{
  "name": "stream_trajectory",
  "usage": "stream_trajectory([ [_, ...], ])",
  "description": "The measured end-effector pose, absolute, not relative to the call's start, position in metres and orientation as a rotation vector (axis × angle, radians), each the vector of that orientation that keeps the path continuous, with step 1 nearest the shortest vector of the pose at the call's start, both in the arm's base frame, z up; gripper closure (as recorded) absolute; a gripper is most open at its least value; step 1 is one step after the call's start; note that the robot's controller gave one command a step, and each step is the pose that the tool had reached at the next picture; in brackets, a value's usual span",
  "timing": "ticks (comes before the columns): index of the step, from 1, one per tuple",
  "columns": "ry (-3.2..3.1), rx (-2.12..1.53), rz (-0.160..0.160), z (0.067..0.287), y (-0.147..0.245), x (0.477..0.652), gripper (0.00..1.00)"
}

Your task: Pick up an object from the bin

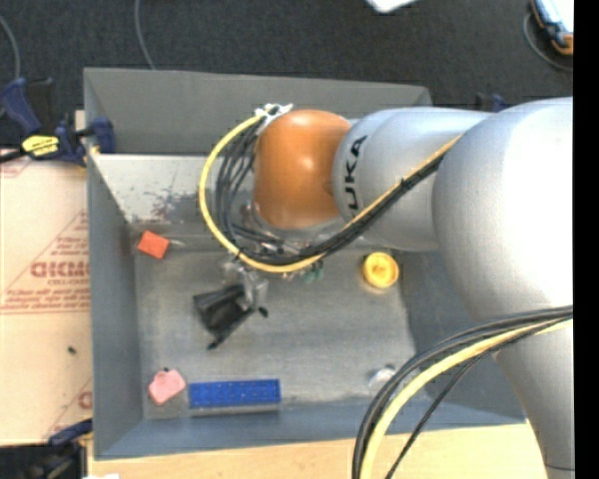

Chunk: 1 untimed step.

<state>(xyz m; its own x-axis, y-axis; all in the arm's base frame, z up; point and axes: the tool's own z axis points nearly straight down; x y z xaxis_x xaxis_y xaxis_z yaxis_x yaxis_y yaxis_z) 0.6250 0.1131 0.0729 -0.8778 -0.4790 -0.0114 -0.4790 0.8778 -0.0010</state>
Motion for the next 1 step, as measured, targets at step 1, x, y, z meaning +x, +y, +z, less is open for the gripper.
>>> stream_trajectory([
  [1, 3.034, -0.772, 0.003, 0.0729, 0.1131, 0.625, 1.0],
])
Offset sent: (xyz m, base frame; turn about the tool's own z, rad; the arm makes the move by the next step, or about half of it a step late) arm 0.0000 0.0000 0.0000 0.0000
